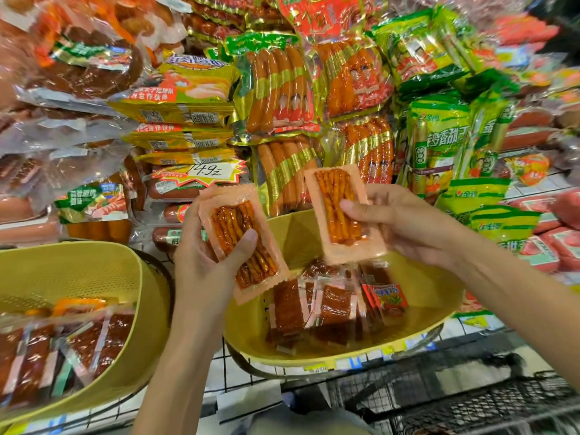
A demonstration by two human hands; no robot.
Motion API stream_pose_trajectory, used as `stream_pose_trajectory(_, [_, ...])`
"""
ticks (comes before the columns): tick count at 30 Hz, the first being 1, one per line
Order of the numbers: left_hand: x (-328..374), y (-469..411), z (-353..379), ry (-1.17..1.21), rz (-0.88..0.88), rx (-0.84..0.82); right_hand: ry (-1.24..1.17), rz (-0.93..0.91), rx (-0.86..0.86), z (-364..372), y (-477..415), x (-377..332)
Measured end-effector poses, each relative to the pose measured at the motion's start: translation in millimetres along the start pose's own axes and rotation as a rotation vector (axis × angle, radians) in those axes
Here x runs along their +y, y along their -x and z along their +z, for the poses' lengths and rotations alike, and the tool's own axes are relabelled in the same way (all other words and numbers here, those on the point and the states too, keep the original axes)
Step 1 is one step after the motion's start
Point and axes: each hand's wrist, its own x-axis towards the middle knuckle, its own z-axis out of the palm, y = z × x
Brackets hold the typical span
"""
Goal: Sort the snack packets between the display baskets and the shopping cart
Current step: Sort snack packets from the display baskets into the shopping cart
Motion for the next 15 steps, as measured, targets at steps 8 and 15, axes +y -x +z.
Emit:
stream_pose_trajectory(8, [8.2, 3.4, 19.9, 0.027, -0.127, -0.265, 0.344, -0.181, 0.041, 49.7, -13.7, 15.4])
stream_pose_trajectory(15, [7.4, -4.1, 21.5, -0.104, -0.164, -0.234, 0.898, -0.194, -0.108, 18.2, -30.4, -3.7])
